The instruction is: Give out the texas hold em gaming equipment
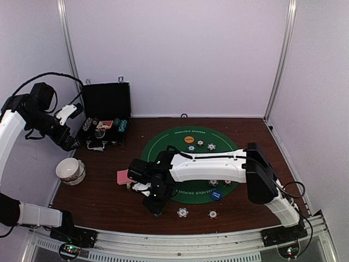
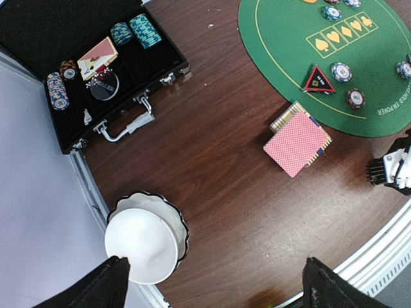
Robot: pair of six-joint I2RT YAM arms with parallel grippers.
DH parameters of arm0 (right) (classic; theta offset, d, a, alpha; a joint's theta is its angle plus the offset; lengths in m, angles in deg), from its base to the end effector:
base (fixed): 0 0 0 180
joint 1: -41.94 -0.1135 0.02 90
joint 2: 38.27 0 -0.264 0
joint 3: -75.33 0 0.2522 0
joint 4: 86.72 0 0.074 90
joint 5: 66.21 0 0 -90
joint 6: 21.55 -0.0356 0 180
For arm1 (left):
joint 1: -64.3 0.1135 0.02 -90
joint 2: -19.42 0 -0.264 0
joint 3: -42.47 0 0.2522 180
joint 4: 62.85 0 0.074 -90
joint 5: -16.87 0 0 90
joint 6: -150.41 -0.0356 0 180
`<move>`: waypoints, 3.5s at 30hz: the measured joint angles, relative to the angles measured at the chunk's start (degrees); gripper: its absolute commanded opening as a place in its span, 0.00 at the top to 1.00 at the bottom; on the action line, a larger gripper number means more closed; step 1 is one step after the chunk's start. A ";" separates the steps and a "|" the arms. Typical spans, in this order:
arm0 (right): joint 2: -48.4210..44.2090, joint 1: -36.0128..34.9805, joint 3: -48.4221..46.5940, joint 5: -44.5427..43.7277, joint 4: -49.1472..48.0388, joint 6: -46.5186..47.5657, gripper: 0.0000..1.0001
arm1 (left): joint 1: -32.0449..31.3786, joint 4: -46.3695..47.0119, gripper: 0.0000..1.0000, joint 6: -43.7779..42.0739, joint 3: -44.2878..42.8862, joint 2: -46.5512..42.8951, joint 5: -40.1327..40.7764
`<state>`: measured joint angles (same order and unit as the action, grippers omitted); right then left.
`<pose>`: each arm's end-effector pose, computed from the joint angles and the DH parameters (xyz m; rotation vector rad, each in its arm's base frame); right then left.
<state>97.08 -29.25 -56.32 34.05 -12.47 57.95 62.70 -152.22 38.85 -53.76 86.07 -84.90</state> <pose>0.1495 0.4585 0.1761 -1.5766 2.6355 0.4205 0.1892 -0.0125 0.3863 0.5893 2.5178 -0.1415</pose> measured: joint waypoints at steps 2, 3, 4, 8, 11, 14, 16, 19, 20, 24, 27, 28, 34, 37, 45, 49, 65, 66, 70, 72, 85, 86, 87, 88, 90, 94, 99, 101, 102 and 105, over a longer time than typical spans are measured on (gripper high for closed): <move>0.00 0.00 -0.02 0.00 0.00 0.07 0.64 | 0.00 0.00 0.02 0.00 0.00 0.00 0.00; 0.00 0.00 -0.04 0.02 0.00 0.15 0.65 | 0.00 0.00 0.02 0.00 0.00 0.00 0.00; 0.00 0.00 -0.04 0.02 0.00 0.20 0.68 | 0.00 0.00 0.03 0.00 0.00 0.00 0.00; 0.00 0.00 -0.15 0.02 0.09 0.13 0.76 | 0.00 0.00 0.02 0.00 0.00 0.00 0.00; 0.00 0.00 -0.85 0.00 0.83 0.13 0.80 | 0.00 0.00 0.02 0.00 0.00 0.00 0.00; 0.00 0.00 -2.23 -0.11 1.49 0.13 0.81 | 0.00 0.00 0.02 0.00 0.00 0.00 0.00; 0.00 0.09 -3.21 -0.44 1.81 0.11 0.81 | 0.00 0.00 0.03 0.00 0.00 0.00 0.00; -0.02 0.61 -4.20 -1.29 2.10 0.07 0.84 | 0.00 0.00 0.02 0.00 0.00 0.00 0.00; -0.02 0.92 -4.44 -1.62 2.21 -0.02 0.85 | 0.00 -0.02 0.02 0.00 0.00 0.00 0.00; -0.02 3.32 -4.55 -3.28 2.36 -0.94 0.86 | 0.00 0.00 0.03 0.00 -0.02 0.00 0.00; -0.02 6.03 -4.44 -4.76 2.23 -2.12 0.86 | 0.00 -0.02 0.03 0.00 -0.02 0.00 0.00; -0.02 6.80 -4.15 -5.18 1.95 -2.51 0.86 | 0.00 0.00 0.02 0.00 -0.02 0.00 0.00; -0.02 10.29 -0.81 -6.97 0.94 -4.42 0.87 | 0.00 0.00 0.02 0.00 -0.02 0.00 0.00; -0.02 10.43 -0.31 -7.39 0.66 -4.92 0.87 | 0.00 -0.02 0.02 0.00 -0.02 0.00 0.00; -0.02 10.27 0.74 -7.32 -0.20 -5.77 0.88 | 0.00 -0.02 0.02 -0.02 -0.04 0.00 0.02; -0.02 10.19 1.66 -6.88 -0.59 -6.05 0.87 | 0.00 0.00 0.02 0.00 -0.04 0.04 0.02; -0.09 10.16 2.38 -5.18 -1.16 -7.04 0.43 | 0.00 -0.02 0.02 0.00 -0.04 0.17 0.02; -0.15 10.16 2.40 -5.25 -1.11 -7.02 0.42 | 0.00 -0.02 0.02 -0.02 -0.04 0.17 0.02; -2.14 9.86 3.45 -5.95 -0.83 -6.78 0.37 | 0.00 -0.02 0.03 0.00 -0.04 0.17 0.02; -4.07 9.57 4.07 -6.25 -0.68 -6.51 0.35 | 0.00 -0.02 0.02 -0.02 -0.04 0.17 0.02; -7.89 0.04 4.35 -3.63 -1.05 -4.20 0.17 | 0.00 -0.70 0.02 -0.04 -0.35 0.13 0.00; -7.26 -0.63 4.11 -3.13 -1.03 -4.07 0.17 | 0.00 -0.79 0.03 -0.07 -0.35 0.09 0.00; -6.56 -1.03 3.87 -2.64 -1.05 -3.91 0.16 | 0.00 -0.85 0.02 -0.07 -0.35 0.09 0.00; -5.66 -1.33 3.58 -2.29 -1.11 -3.65 0.16 | 0.00 -0.85 0.03 -0.09 -0.35 0.04 0.00; -3.96 -1.42 3.37 -1.81 -1.18 -3.32 0.16 | 0.00 -0.90 0.03 -0.09 -0.35 0.00 0.00; -1.27 -1.14 2.78 -1.33 -1.14 -2.82 0.15 | 0.00 -0.94 0.02 -0.24 -0.35 -0.02 -0.02; 0.57 -1.05 1.95 -1.27 -1.14 -2.60 0.18 | 0.00 -0.98 0.03 -0.39 -0.35 -0.02 -0.02; 0.79 -1.05 1.84 -1.27 -1.11 -2.40 0.21 | 0.00 -0.98 0.02 -0.44 -0.35 -0.02 -0.02; 0.90 -1.03 1.75 -1.27 -1.07 -2.25 0.23 | 0.00 -0.98 0.02 -0.44 -0.35 -0.02 -0.02; 0.96 -1.05 1.55 -1.09 -1.20 -1.86 0.32 | 0.00 -0.98 0.02 -0.46 -0.35 -0.02 -0.02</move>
<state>98.04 -30.30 -54.77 32.96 -13.68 56.09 62.70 -153.21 38.39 -54.11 86.05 -84.92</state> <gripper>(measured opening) 0.746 0.976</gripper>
